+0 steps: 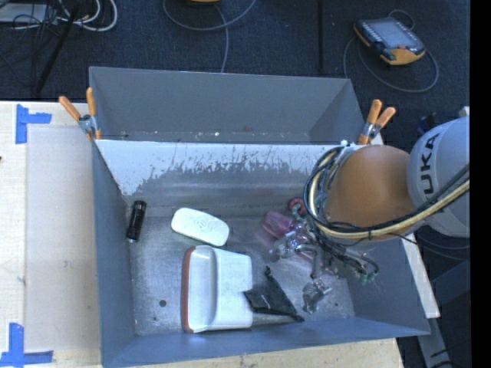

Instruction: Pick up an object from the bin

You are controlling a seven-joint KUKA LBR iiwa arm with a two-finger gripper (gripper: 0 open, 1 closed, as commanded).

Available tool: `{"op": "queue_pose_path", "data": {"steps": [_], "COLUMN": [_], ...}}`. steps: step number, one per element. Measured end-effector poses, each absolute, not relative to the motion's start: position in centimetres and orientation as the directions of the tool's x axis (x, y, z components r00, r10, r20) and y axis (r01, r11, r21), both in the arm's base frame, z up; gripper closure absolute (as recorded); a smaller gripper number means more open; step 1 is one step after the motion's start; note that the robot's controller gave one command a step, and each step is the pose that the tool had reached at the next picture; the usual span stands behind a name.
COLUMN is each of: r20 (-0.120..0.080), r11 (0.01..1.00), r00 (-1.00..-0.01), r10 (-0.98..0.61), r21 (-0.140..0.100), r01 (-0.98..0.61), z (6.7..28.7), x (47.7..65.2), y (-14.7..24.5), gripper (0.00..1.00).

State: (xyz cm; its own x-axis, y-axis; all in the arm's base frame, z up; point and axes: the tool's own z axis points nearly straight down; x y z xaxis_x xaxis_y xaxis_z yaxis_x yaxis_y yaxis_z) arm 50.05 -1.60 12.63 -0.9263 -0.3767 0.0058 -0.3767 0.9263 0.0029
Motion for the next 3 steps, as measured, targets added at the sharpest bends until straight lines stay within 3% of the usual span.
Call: {"op": "queue_pose_path", "data": {"steps": [1, 2, 3], "r20": [-0.001, -0.003, -0.003], "r11": [0.743, 0.848, 0.848], "r00": [-0.743, -0.848, -0.848], "r10": [-0.669, -0.529, -0.530], "r21": [0.000, -0.001, -0.001], "r01": [-0.669, -0.529, -0.530], "z": [9.6, 7.1, 7.1], "x": [49.4, 48.9, 48.9], "y": [0.5, 2.9, 2.9], "gripper": [0.00, 1.00, 1.00]}}
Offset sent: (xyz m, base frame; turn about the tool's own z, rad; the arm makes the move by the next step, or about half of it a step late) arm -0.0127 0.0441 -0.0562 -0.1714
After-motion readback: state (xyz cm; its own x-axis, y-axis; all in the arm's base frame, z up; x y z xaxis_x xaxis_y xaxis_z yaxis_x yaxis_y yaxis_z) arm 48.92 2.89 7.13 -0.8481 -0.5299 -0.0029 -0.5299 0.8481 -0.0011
